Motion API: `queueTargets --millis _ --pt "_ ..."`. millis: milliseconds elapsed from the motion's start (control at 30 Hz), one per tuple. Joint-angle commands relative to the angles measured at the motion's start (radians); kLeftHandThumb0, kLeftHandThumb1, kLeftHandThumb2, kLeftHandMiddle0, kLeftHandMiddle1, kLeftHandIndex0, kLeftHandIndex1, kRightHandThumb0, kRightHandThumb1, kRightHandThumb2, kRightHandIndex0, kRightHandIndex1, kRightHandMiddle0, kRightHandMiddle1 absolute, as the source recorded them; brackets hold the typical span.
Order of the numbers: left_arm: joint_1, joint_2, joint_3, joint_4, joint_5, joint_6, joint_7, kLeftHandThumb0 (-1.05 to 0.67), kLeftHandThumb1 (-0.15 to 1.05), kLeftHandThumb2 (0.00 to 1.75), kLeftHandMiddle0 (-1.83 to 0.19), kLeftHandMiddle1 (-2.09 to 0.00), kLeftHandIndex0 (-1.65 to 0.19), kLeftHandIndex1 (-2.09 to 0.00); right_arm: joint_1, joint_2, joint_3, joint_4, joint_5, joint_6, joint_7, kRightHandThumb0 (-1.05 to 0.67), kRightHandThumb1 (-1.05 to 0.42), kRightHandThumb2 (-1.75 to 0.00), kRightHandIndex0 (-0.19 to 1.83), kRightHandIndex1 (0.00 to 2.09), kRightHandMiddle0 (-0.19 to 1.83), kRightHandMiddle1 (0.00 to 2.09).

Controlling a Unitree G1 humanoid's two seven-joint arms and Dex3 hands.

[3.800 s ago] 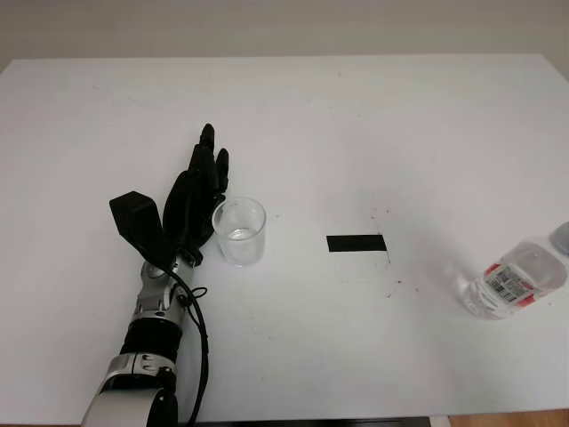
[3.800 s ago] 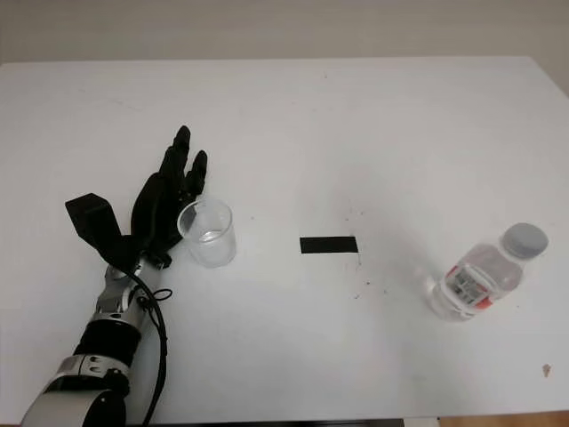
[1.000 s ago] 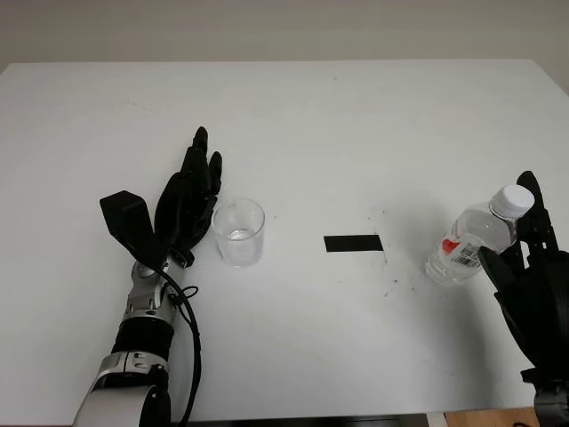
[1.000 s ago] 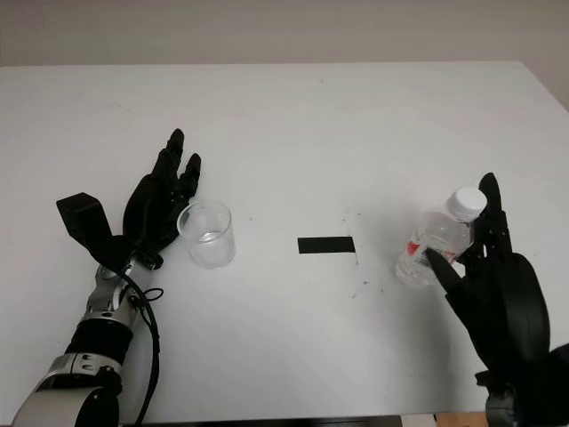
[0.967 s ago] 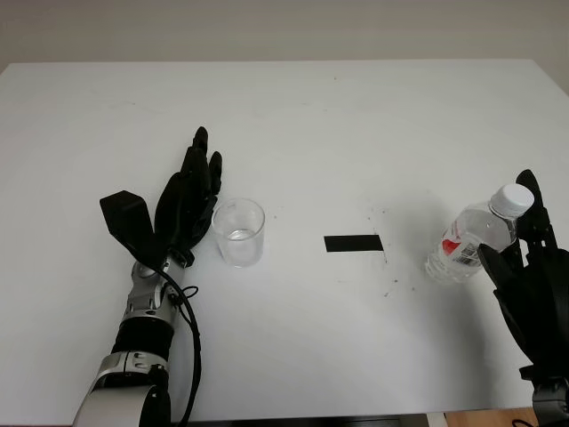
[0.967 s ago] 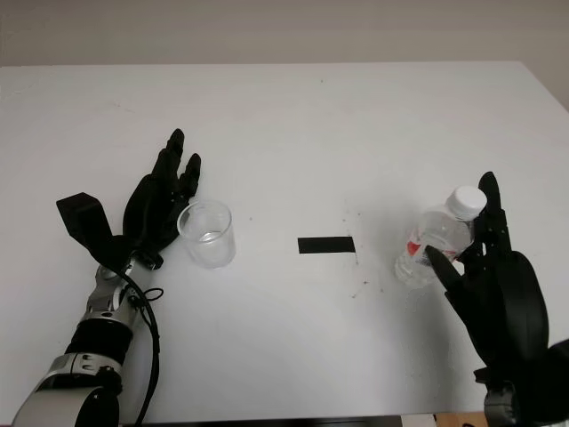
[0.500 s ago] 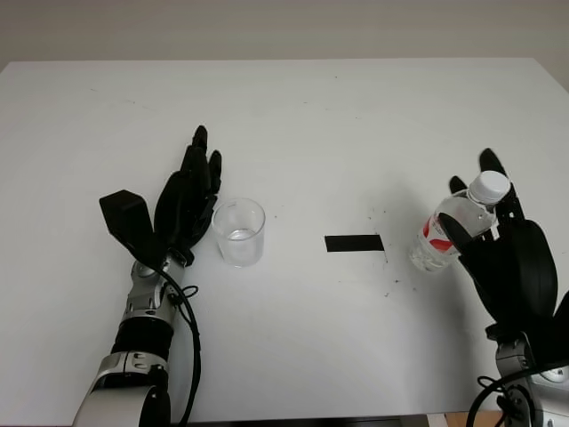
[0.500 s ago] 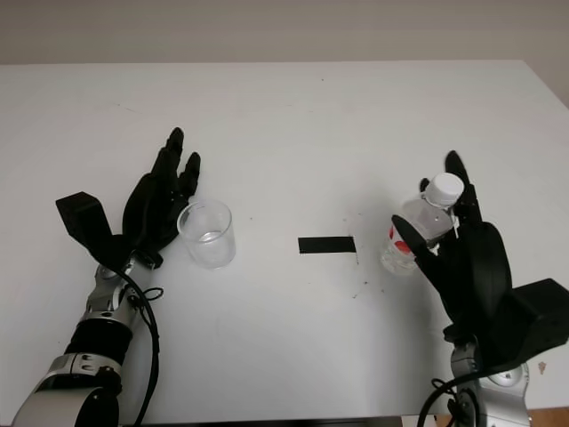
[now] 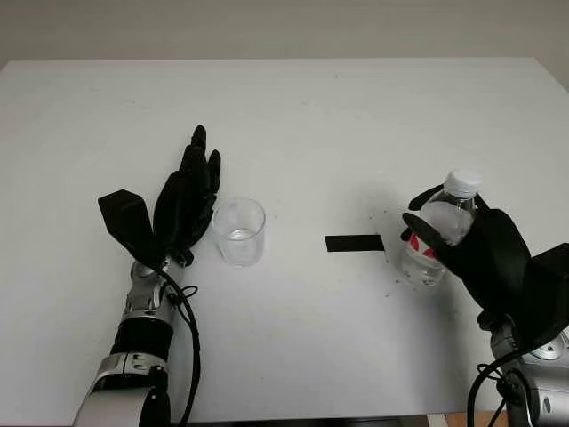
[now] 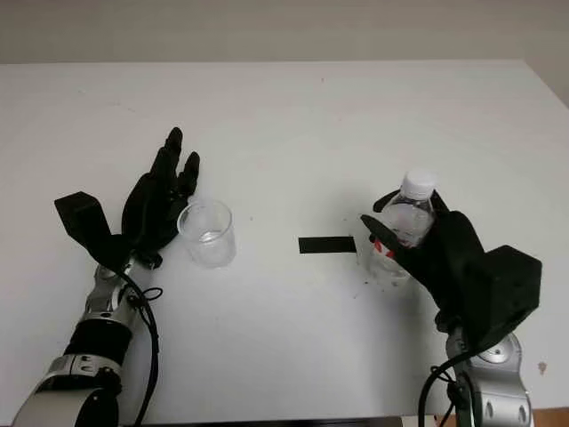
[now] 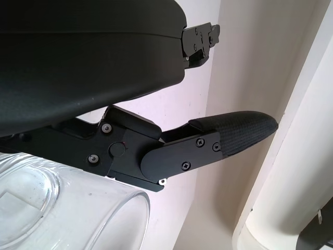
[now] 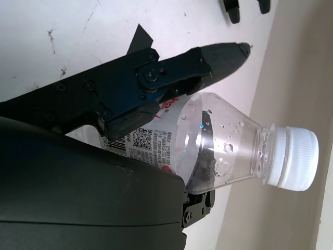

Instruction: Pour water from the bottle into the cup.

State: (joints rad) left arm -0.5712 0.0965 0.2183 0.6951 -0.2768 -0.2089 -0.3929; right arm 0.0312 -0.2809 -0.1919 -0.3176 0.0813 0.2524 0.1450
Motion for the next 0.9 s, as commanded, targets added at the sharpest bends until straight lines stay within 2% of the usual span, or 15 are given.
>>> queueTargets --millis 0,167,333,433,567,667,867 --pt "0.012 0.000 -0.001 0.014 0.000 0.002 -0.001 -0.88 1.05 0.68 0.16 -0.05 0.18 -0.01 0.005 0.005 0.007 -0.015 -0.023 0.003 -0.020 -0.44 -1.05 -0.38 1.47 2.09 1.23 2.09" --pt "0.013 0.000 0.000 0.017 -0.003 -0.002 -0.009 -0.87 1.05 0.69 0.17 -0.05 0.19 -0.01 -0.017 0.029 0.008 -0.010 -0.060 -0.017 -0.076 -0.42 -1.05 -0.43 1.37 2.09 1.19 2.09" --pt "0.016 -0.003 -0.002 0.013 0.002 -0.005 -0.001 -0.87 1.05 0.69 0.16 -0.06 0.18 -0.02 -0.163 -0.004 0.015 0.064 -0.111 -0.064 -0.101 -0.40 -1.05 -0.40 1.38 2.09 1.11 2.09" --pt "0.018 -0.006 -0.005 0.014 0.004 -0.010 0.002 -0.87 1.05 0.69 0.16 -0.06 0.18 -0.02 -0.288 -0.029 0.035 0.152 -0.160 -0.104 -0.111 -0.40 -1.05 -0.38 1.39 2.09 1.13 2.09" --pt "0.026 -0.007 -0.008 0.002 0.005 -0.003 0.005 -0.88 1.05 0.68 0.16 -0.05 0.19 -0.02 -0.433 -0.078 0.090 0.314 -0.252 -0.213 -0.112 -0.39 -1.05 -0.39 1.38 2.09 1.05 2.09" --pt "0.033 -0.010 -0.007 -0.011 0.002 0.003 0.011 -0.88 1.05 0.68 0.16 -0.05 0.19 -0.02 -0.527 -0.093 0.137 0.421 -0.321 -0.253 -0.123 -0.39 -1.05 -0.38 1.29 2.09 0.99 2.09" --pt "0.051 -0.006 -0.011 -0.042 0.006 0.022 0.019 -0.86 1.05 0.71 0.16 -0.06 0.19 -0.03 -0.659 -0.093 0.213 0.578 -0.384 -0.324 -0.111 -0.37 -1.05 -0.39 1.33 2.09 1.01 2.09"
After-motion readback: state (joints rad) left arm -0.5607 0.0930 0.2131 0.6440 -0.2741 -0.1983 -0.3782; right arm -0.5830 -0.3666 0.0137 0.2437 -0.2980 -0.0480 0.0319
